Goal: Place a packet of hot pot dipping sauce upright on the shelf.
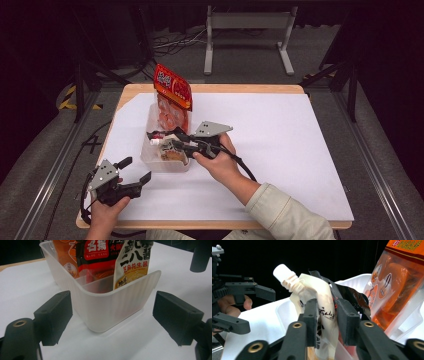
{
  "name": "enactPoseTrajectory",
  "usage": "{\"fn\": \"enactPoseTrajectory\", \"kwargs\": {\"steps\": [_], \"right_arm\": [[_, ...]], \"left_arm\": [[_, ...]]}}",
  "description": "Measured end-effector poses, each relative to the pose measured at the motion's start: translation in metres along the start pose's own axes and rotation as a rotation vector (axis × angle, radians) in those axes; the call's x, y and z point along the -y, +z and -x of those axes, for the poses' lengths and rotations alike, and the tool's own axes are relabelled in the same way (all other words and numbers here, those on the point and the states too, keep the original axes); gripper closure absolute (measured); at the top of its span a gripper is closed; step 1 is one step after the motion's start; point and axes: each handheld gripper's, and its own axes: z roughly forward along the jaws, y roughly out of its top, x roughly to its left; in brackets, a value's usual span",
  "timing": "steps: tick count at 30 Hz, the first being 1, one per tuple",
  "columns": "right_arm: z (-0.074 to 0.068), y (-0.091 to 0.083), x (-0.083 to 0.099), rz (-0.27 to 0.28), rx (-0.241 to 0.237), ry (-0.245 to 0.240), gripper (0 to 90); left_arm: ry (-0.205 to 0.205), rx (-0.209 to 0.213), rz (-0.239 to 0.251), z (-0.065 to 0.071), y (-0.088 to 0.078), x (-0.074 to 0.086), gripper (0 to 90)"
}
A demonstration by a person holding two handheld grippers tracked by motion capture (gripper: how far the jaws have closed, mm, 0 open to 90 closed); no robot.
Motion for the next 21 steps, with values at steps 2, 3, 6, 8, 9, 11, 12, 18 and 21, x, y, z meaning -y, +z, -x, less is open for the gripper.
{"fn": "enactPoseTrajectory", "kwargs": {"steps": [2,3,6,8,9,11,12,18,21], "right_arm": [[0.000,0.000,-0.001,0.007,0.000,0.002,64.3],[0.000,0.000,-0.001,0.012,0.002,0.000,61.4],[0.001,-0.002,-0.002,0.029,0.006,0.003,51.5],[0.001,-0.004,-0.003,0.046,-0.005,0.011,42.7],[0.001,-0.005,-0.004,0.052,-0.011,0.016,38.7],[0.001,-0.008,-0.006,0.065,-0.023,0.021,33.4],[0.001,-0.010,-0.007,0.067,-0.029,0.023,30.9],[0.004,-0.031,-0.012,0.067,-0.033,0.019,27.9],[0.009,-0.055,-0.014,0.074,-0.040,0.018,26.9]], "left_arm": [[-0.003,0.000,0.002,0.000,0.000,0.000,16.8],[-0.003,0.000,0.001,0.000,0.000,0.000,16.8],[-0.003,0.001,0.002,0.000,0.000,0.000,16.8],[-0.002,0.001,-0.001,0.000,0.001,0.000,16.8],[-0.002,0.000,-0.002,0.000,0.001,0.000,16.8],[-0.003,0.000,-0.002,0.000,0.000,0.000,16.8],[-0.002,0.000,-0.003,0.000,0.000,0.000,16.8],[-0.004,0.000,-0.003,0.000,-0.001,0.001,16.8],[-0.008,-0.001,0.001,0.000,-0.002,0.001,16.8]]}}
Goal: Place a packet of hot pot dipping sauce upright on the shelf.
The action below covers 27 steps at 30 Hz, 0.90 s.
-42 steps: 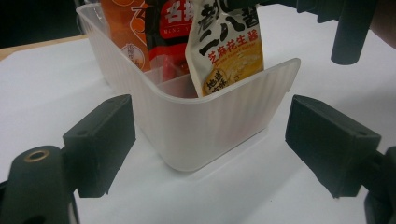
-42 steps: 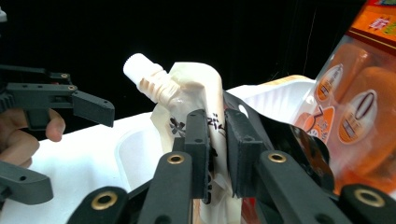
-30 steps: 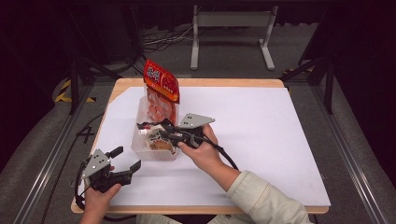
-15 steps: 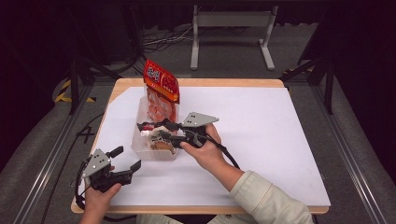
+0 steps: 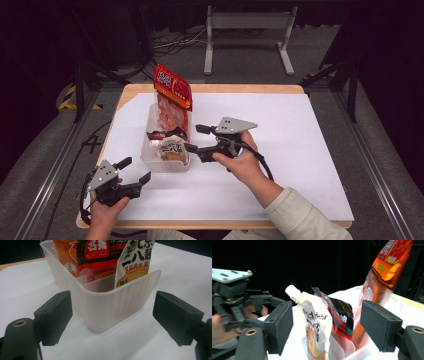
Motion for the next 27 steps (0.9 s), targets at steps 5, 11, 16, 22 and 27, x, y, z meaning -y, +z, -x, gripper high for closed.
{"fn": "enactPoseTrajectory", "kwargs": {"steps": [5,11,16,22,27], "right_arm": [[0.004,-0.024,-0.003,-0.007,-0.001,-0.006,26.2],[0.011,-0.060,-0.004,-0.009,0.044,-0.013,24.9],[0.018,-0.092,0.004,-0.030,0.116,-0.027,23.8],[0.027,-0.134,0.014,-0.032,0.194,-0.017,23.3],[0.032,-0.161,0.027,-0.046,0.247,-0.003,22.9]], "left_arm": [[-0.010,-0.001,0.002,-0.001,-0.001,0.000,16.8],[-0.009,0.002,0.005,-0.001,0.000,-0.001,16.8],[-0.012,0.002,0.014,-0.002,0.001,-0.002,16.8],[-0.014,0.012,0.011,-0.003,0.004,-0.004,16.8],[-0.023,0.017,0.015,-0.003,0.006,-0.005,16.7]]}}
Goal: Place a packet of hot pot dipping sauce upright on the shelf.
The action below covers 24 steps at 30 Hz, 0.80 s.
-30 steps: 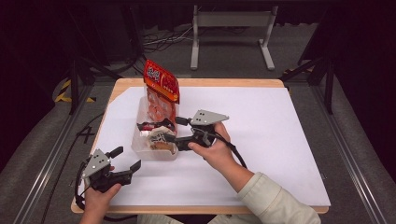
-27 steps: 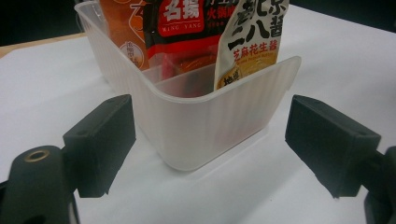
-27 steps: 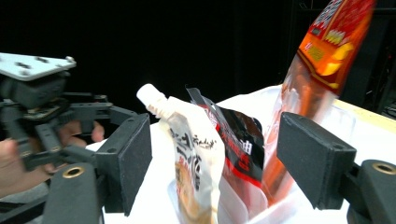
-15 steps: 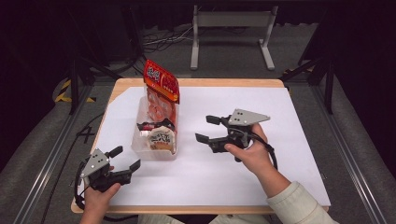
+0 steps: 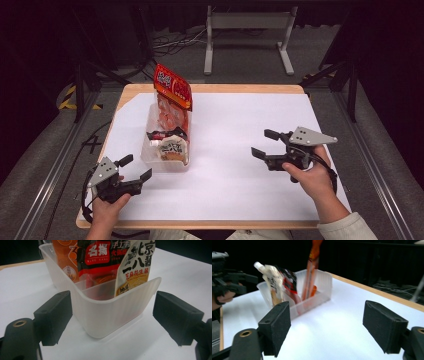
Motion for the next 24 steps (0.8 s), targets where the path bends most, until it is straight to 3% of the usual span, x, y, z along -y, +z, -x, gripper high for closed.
{"fn": "enactPoseTrajectory", "kwargs": {"steps": [6,12,17,21,24], "right_arm": [[0.013,-0.029,0.020,0.003,0.063,0.020,22.9],[0.020,-0.042,0.040,-0.020,0.112,0.016,22.4],[0.030,-0.052,0.054,-0.018,0.141,0.053,22.0],[0.035,-0.057,0.079,-0.007,0.217,0.067,22.2],[0.037,-0.058,0.096,-0.053,0.236,0.091,22.2]], "left_arm": [[0.001,-0.007,0.014,-0.001,0.000,-0.001,16.6],[-0.007,-0.029,0.025,-0.010,-0.004,-0.001,16.4],[-0.001,-0.027,0.017,-0.010,-0.003,0.001,16.3],[0.018,-0.024,0.009,-0.006,-0.002,0.002,16.4],[0.009,-0.028,0.006,-0.008,-0.002,0.003,16.3]]}}
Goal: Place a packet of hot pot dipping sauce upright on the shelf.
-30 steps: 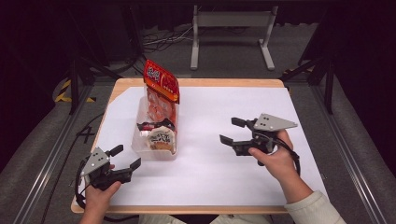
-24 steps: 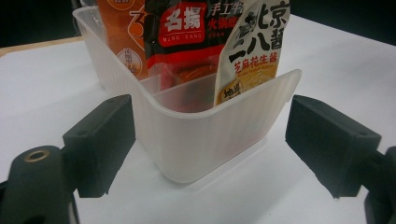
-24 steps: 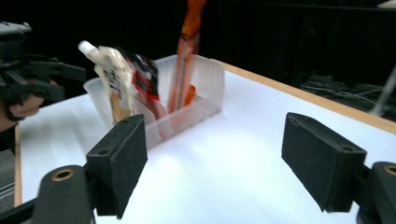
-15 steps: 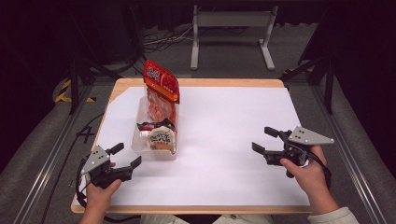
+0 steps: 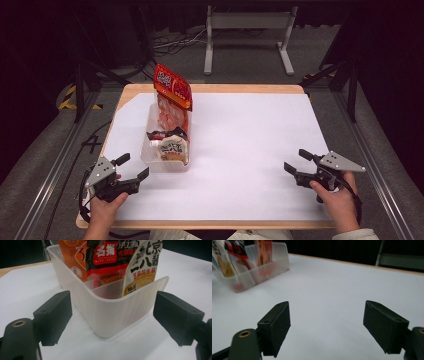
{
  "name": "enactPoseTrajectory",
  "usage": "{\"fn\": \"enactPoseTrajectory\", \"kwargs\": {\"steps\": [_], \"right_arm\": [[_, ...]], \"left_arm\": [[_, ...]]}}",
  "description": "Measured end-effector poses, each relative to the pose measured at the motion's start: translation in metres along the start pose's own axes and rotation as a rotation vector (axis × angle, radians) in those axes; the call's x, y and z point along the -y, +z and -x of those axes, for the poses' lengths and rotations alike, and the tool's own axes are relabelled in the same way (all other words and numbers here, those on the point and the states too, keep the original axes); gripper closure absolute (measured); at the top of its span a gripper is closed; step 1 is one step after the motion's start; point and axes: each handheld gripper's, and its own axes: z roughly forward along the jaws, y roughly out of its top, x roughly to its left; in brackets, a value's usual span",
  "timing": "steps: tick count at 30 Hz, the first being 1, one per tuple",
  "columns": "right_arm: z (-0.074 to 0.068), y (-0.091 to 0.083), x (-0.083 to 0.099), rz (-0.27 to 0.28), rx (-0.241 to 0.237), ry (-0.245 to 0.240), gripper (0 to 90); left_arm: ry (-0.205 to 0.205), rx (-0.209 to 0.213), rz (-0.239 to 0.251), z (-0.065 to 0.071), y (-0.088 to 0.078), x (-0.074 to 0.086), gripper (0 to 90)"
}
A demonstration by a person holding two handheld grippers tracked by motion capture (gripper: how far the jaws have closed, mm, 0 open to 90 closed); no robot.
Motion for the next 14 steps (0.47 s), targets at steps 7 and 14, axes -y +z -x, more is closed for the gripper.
{"fn": "enactPoseTrajectory", "kwargs": {"steps": [7,14], "right_arm": [[0.003,0.004,0.018,-0.115,0.014,-0.024,21.7],[0.001,0.009,0.018,-0.127,0.007,-0.040,22.1]], "left_arm": [[0.011,-0.012,-0.016,-0.002,0.004,0.002,16.4],[0.007,-0.008,-0.010,-0.002,0.002,0.003,16.4]]}}
